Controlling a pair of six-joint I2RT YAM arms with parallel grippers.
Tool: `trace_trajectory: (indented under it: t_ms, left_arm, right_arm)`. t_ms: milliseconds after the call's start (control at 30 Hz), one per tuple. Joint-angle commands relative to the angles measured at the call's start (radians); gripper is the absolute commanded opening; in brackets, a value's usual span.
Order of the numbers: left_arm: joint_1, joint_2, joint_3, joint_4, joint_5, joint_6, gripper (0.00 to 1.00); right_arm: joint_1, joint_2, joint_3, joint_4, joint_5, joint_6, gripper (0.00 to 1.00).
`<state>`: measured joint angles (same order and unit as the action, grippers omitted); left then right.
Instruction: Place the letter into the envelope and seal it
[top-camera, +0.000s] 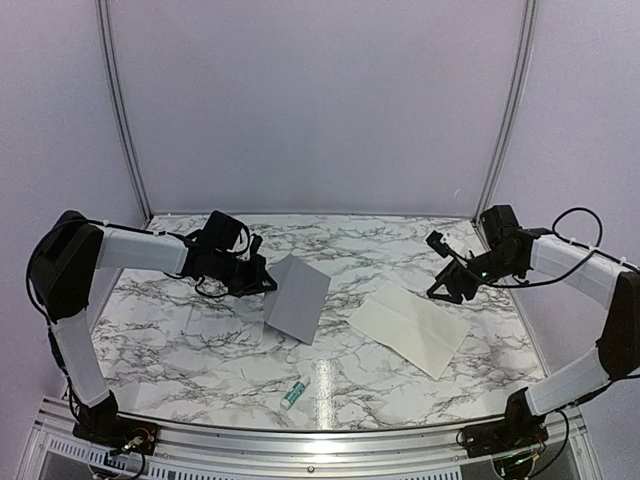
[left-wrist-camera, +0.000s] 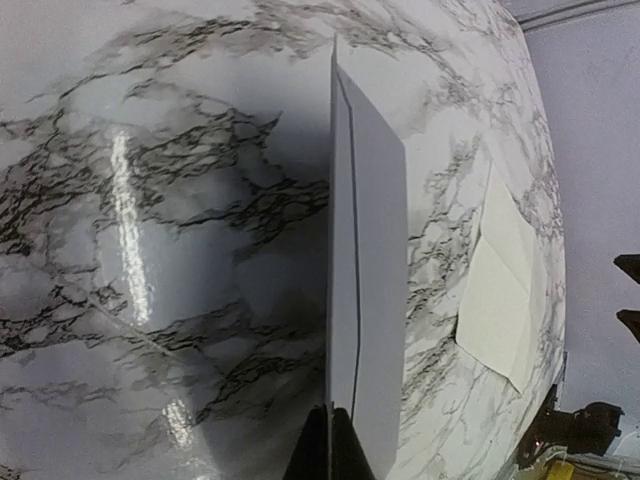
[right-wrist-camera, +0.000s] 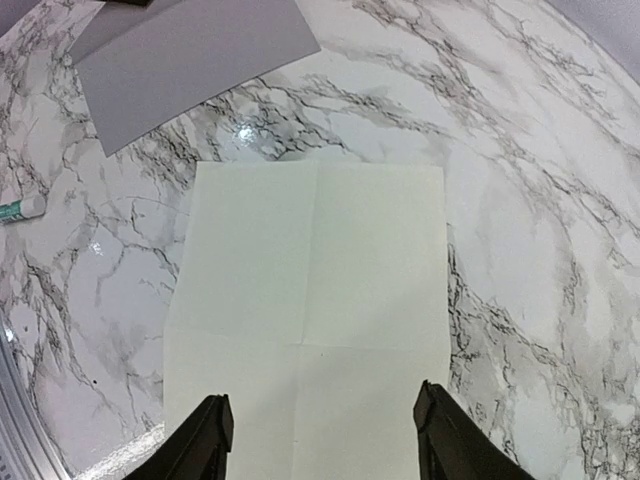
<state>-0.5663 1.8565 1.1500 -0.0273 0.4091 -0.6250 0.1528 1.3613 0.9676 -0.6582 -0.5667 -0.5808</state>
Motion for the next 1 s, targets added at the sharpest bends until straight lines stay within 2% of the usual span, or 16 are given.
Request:
trace_trajectory:
  t_ms: [0, 67, 133, 267, 333, 533, 633, 667, 700, 733, 833, 967]
  left_arm:
    - [0.0, -0.017, -0.083, 0.17, -0.118, -0.186, 0.03]
    - [0.0, 0.002, -0.088, 0.173, -0.118, -0.2, 0.2]
    - [0.0, -0.002, -0.089, 0.144, -0.147, -0.196, 0.33]
    - [-0.012, -0.124, -0.121, 0.066, -0.376, -0.12, 0.52]
    - [-0.037, -0.186, -0.127, 0.049, -0.445, -0.061, 0.55]
    - [-0.212, -0.241, -0.124, 0.117, -0.47, 0.091, 0.59]
    - [-0.281, -0.216, -0.126, 0.186, -0.47, 0.082, 0.61]
    - [-0.298, -0.202, -0.129, 0.21, -0.469, 0.069, 0.63]
    - [-0.31, -0.186, -0.124, 0.224, -0.469, 0.054, 0.64]
    - [-0.321, -0.151, -0.111, 0.225, -0.472, 0.047, 0.65]
    - [-0.337, -0.081, -0.07, 0.227, -0.475, 0.007, 0.65]
    - [-0.351, -0.015, -0.024, 0.246, -0.466, -0.037, 0.65]
  right_arm:
    - [-0.007, 0.006, -0.013, 0.064, 0.103, 0.009, 0.59]
    - [-0.007, 0.019, -0.027, 0.07, 0.125, 0.002, 0.61]
    - [-0.007, 0.017, -0.046, 0.082, 0.16, -0.004, 0.61]
    - [-0.008, 0.005, -0.076, 0.092, 0.264, -0.012, 0.62]
    - [-0.007, -0.003, -0.084, 0.078, 0.262, -0.025, 0.62]
    - [0.01, -0.035, -0.113, 0.076, 0.231, -0.052, 0.67]
    - [0.062, -0.047, -0.141, 0.088, 0.258, -0.056, 0.78]
    - [0.093, -0.053, -0.15, 0.093, 0.275, -0.048, 0.83]
    - [0.134, -0.061, -0.161, 0.102, 0.301, -0.034, 0.94]
    - [0.179, -0.068, -0.17, 0.115, 0.336, -0.019, 0.98]
    - [0.304, -0.077, -0.18, 0.138, 0.419, -0.001, 0.99]
    - [0.388, -0.061, -0.18, 0.144, 0.504, -0.015, 0.98]
